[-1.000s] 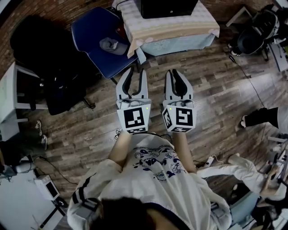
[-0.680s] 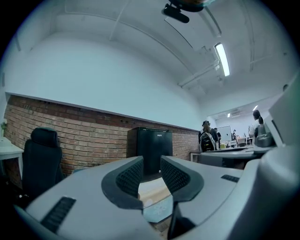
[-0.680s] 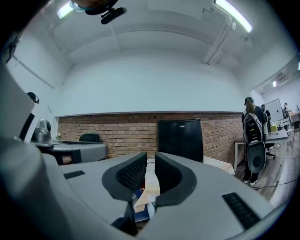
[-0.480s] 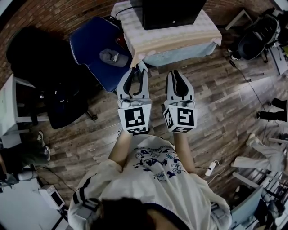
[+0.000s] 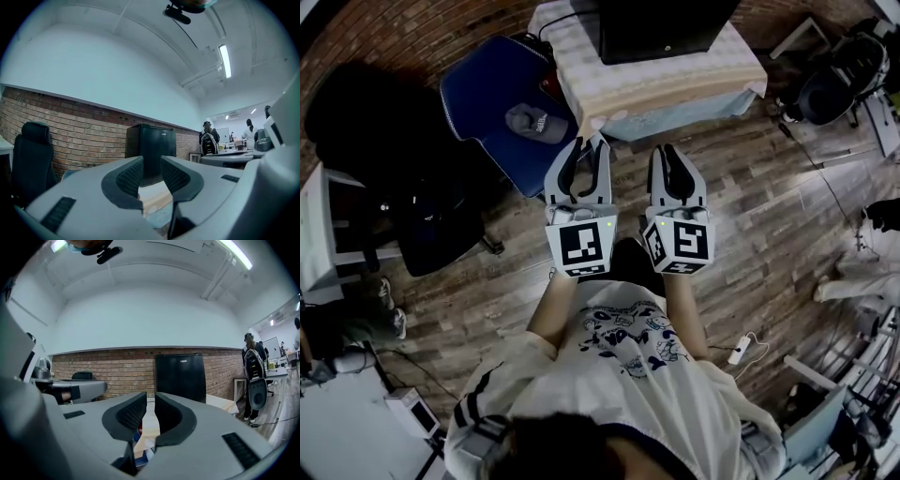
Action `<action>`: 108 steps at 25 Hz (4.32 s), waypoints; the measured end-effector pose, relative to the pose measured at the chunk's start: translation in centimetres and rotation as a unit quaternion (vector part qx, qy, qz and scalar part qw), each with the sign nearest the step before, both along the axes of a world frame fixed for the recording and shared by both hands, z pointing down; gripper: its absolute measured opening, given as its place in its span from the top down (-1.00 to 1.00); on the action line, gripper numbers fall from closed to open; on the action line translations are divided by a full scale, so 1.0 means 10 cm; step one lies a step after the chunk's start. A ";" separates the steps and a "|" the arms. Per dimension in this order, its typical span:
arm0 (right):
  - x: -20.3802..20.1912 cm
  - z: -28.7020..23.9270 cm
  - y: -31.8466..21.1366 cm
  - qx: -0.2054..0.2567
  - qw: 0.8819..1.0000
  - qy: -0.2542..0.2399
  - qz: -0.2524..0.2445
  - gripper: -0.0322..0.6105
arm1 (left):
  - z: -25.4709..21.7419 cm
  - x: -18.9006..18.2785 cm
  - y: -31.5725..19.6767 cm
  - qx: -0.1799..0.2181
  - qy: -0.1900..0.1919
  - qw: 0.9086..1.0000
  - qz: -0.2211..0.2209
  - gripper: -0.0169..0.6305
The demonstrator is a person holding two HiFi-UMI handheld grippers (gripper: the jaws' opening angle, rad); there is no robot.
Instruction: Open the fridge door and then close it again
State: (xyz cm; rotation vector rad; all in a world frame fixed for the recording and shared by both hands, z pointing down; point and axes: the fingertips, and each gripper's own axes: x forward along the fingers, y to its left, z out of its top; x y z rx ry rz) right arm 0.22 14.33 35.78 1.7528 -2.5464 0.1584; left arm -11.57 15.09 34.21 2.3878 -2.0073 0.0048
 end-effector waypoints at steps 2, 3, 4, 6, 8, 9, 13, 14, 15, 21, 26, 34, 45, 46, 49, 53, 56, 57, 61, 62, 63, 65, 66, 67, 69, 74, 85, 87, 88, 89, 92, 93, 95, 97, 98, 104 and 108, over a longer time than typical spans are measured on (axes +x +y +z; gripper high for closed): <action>-0.02 0.02 -0.06 -0.002 1.000 0.004 -0.003 0.68 | 0.03 -0.01 -0.07 -0.005 0.002 1.000 -0.001 0.55; -0.04 0.03 -0.10 -0.002 1.000 0.007 -0.004 0.68 | 0.05 -0.01 -0.10 -0.008 0.006 1.000 0.000 0.55; -0.05 0.04 -0.13 -0.002 1.000 0.010 -0.006 0.68 | 0.07 -0.01 -0.14 -0.011 0.011 1.000 0.002 0.55; -0.06 0.07 -0.21 -0.003 1.000 0.011 -0.010 0.68 | 0.10 -0.01 -0.23 -0.017 0.016 1.000 0.003 0.55; -0.07 0.09 -0.34 -0.005 1.000 0.008 -0.014 0.68 | 0.12 0.00 -0.35 -0.020 0.013 1.000 0.001 0.55; -0.07 0.10 -0.41 -0.006 1.000 0.007 -0.017 0.68 | 0.13 0.00 -0.41 -0.021 0.012 1.000 0.000 0.55; -0.05 0.10 -0.72 -0.007 1.000 0.006 -0.024 0.68 | 0.13 0.04 -0.73 -0.022 0.012 1.000 -0.004 0.55; -0.04 0.09 -0.81 -0.007 1.000 0.005 -0.026 0.68 | 0.13 0.05 -0.82 -0.022 0.012 1.000 -0.004 0.55; -0.02 0.09 -0.91 -0.006 1.000 0.004 -0.027 0.68 | 0.13 0.07 -0.92 -0.023 0.012 1.000 -0.003 0.55; 0.05 0.05 -1.45 -0.004 0.999 0.001 -0.038 0.68 | 0.07 0.13 -1.50 -0.022 0.017 1.000 -0.009 0.55; 0.10 0.03 -1.86 -0.007 0.999 -0.002 -0.050 0.68 | 0.06 0.09 -1.99 -0.029 0.032 0.999 -0.017 0.55; 0.15 0.04 -2.48 -0.015 0.998 -0.003 -0.067 0.68 | 0.13 0.09 -2.62 -0.047 0.031 0.998 -0.036 0.55; 0.03 0.15 -3.21 -0.030 0.995 -0.009 -0.097 0.68 | 0.27 0.09 -3.35 -0.068 0.026 0.997 -0.040 0.55; 0.02 0.16 -3.26 -0.032 0.994 -0.009 -0.100 0.68 | 0.29 0.08 -3.41 -0.072 0.025 0.996 -0.039 0.55; -0.02 0.20 -3.42 -0.035 0.994 -0.008 -0.107 0.68 | 0.35 0.08 -3.59 -0.080 0.025 0.996 -0.033 0.55; -0.04 0.25 -3.60 -0.040 0.993 -0.008 -0.115 0.68 | 0.42 0.08 -3.78 -0.085 0.027 0.996 -0.026 0.50; -0.07 0.31 -3.69 -0.047 0.991 -0.009 -0.123 0.68 | 0.51 0.10 -3.89 -0.094 0.021 0.995 -0.016 0.46; -0.08 0.33 -3.71 -0.049 0.991 -0.009 -0.125 0.68 | 0.53 0.11 -3.93 -0.097 0.019 0.995 -0.013 0.45; -0.12 0.40 -3.80 -0.056 0.990 -0.007 -0.132 0.68 | 0.56 0.12 -4.05 -0.093 0.021 0.995 0.005 0.42; -0.12 0.41 -3.82 -0.057 0.989 -0.007 -0.133 0.68 | 0.57 0.12 -4.07 -0.090 0.024 0.996 0.011 0.41; -0.12 0.43 -3.84 -0.057 0.989 -0.008 -0.133 0.68 | 0.58 0.13 -4.10 -0.088 0.027 0.996 0.019 0.39; -0.11 0.45 -3.87 -0.058 0.989 -0.008 -0.133 0.68 | 0.60 0.15 -4.14 -0.086 0.024 0.995 0.035 0.35; -0.11 0.46 -3.88 -0.059 0.989 -0.008 -0.133 0.68 | 0.61 0.16 -4.16 -0.086 0.020 0.995 0.042 0.34; -0.12 0.46 -3.89 -0.059 0.989 -0.007 -0.134 0.68 | 0.62 0.17 -4.18 -0.086 0.016 0.995 0.049 0.34; -0.13 0.48 -3.91 -0.062 0.989 -0.006 -0.136 0.68 | 0.62 0.18 -4.21 -0.086 0.011 0.994 0.061 0.33; -0.15 0.53 -3.97 -0.066 0.988 -0.002 -0.140 0.68 | 0.62 0.17 -4.24 -0.079 0.008 0.993 0.084 0.30; -0.17 0.62 -3.97 -0.076 0.986 0.001 -0.146 0.68 | 0.62 0.19 -4.30 -0.068 -0.005 0.986 0.155 0.27; -0.15 0.62 -3.97 -0.077 0.987 0.000 -0.143 0.68 | 0.62 0.20 -4.30 -0.069 -0.005 0.984 0.164 0.27; -0.14 0.62 -3.98 -0.077 0.987 -0.001 -0.141 0.68 | 0.62 0.20 -4.30 -0.071 -0.004 0.984 0.166 0.28; -0.13 0.62 -3.98 -0.077 0.987 -0.002 -0.140 0.68 | 0.62 0.20 -4.31 -0.072 -0.001 0.984 0.165 0.28; -0.12 0.60 -3.96 -0.073 0.988 -0.002 -0.139 0.68 | 0.62 0.21 -4.30 -0.076 0.003 0.984 0.160 0.29; -0.12 0.59 -3.95 -0.071 0.988 -0.002 -0.138 0.68 | 0.62 0.21 -4.30 -0.077 0.002 0.984 0.158 0.29; -0.10 0.56 -3.92 -0.066 0.989 -0.004 -0.136 0.68 | 0.62 0.21 -4.28 -0.078 0.000 0.985 0.156 0.30; -0.08 0.54 -3.88 -0.063 0.989 -0.005 -0.134 0.68 | 0.62 0.21 -4.27 -0.080 0.000 0.985 0.150 0.30; -0.08 0.53 -3.86 -0.062 0.989 -0.005 -0.132 0.68 | 0.62 0.21 -4.26 -0.081 0.001 0.986 0.147 0.30; -0.05 0.50 -3.77 -0.061 0.991 -0.006 -0.122 0.68 | 0.61 0.20 -4.25 -0.083 -0.002 0.988 0.129 0.29; -0.02 0.47 -3.70 -0.059 0.992 -0.006 -0.113 0.68 | 0.61 0.24 -4.18 -0.084 -0.005 0.988 0.132 0.29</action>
